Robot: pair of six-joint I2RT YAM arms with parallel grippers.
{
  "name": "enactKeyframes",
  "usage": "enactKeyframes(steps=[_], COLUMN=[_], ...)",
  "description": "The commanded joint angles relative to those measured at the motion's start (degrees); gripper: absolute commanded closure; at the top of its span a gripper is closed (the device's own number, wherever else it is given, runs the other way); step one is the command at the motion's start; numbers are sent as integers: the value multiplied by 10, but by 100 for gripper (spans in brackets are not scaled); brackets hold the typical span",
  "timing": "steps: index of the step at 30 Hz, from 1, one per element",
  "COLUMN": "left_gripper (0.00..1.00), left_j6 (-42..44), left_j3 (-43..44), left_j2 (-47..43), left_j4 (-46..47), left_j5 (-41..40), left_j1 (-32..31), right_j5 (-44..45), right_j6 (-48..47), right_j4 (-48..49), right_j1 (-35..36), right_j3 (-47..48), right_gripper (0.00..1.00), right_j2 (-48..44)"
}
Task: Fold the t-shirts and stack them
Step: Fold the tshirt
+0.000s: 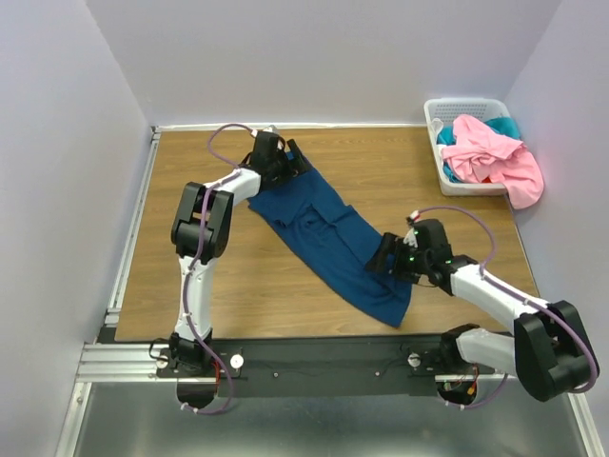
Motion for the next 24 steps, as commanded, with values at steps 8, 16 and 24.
enactKeyframes(steps=[8,16,24], left_gripper=[1,1,1], left_j6=[-23,-69,-98], left_j3=[288,439,466], left_j2=[200,300,317], left_j4=[-151,-136,-86], left_j5=[74,130,98], left_j1=[-29,-61,-63], right_j5=[-148,-176,-101], right_j6=[1,-19,-15], right_j4=[-13,26,8], right_j1=[211,344,350], right_j3=[-29,42,73], right_gripper=[0,0,0], right_j2=[73,124,94])
